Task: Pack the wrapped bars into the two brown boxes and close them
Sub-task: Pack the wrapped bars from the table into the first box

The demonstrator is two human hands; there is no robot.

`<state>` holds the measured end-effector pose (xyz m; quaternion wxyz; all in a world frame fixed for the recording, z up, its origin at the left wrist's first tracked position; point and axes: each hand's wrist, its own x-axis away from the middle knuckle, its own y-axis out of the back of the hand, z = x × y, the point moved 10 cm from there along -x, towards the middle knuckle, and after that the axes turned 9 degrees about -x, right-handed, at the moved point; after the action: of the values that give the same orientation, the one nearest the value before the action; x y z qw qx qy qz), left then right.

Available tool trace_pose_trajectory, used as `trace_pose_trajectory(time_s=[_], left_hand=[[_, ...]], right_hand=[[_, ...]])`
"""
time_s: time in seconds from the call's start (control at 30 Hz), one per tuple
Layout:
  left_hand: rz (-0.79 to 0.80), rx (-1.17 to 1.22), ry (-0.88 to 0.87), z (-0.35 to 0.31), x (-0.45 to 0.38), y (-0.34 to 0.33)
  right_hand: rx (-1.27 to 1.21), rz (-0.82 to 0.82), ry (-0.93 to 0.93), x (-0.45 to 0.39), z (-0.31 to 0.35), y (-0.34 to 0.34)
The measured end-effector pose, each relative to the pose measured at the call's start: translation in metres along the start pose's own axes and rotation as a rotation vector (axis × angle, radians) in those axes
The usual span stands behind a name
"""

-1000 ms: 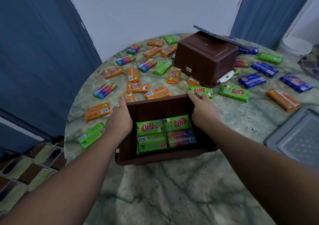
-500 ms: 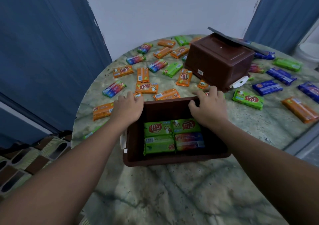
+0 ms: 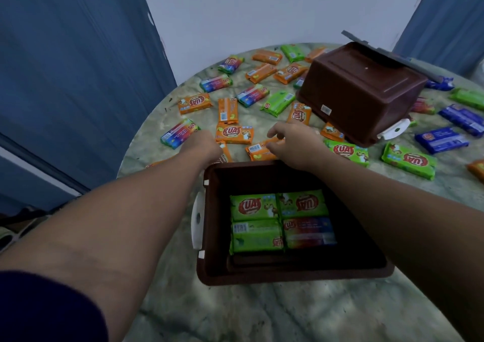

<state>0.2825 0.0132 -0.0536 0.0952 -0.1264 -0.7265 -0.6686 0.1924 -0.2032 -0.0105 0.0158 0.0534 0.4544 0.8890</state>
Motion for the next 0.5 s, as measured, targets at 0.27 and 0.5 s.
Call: trace_pose_trajectory(time_s=[0.27, 0.5], left_hand=[[0.139, 0.171, 0.176, 0.007, -0.017, -0.029], [0.298, 0.213, 0.152, 0.001, -0.011, -0.042]], right_hand=[[-0.071, 0.053, -0.070, -0.009, -0.014, -0.018], [-0.063, 0.068, -0.095, -0.008, -0.016, -0.019]])
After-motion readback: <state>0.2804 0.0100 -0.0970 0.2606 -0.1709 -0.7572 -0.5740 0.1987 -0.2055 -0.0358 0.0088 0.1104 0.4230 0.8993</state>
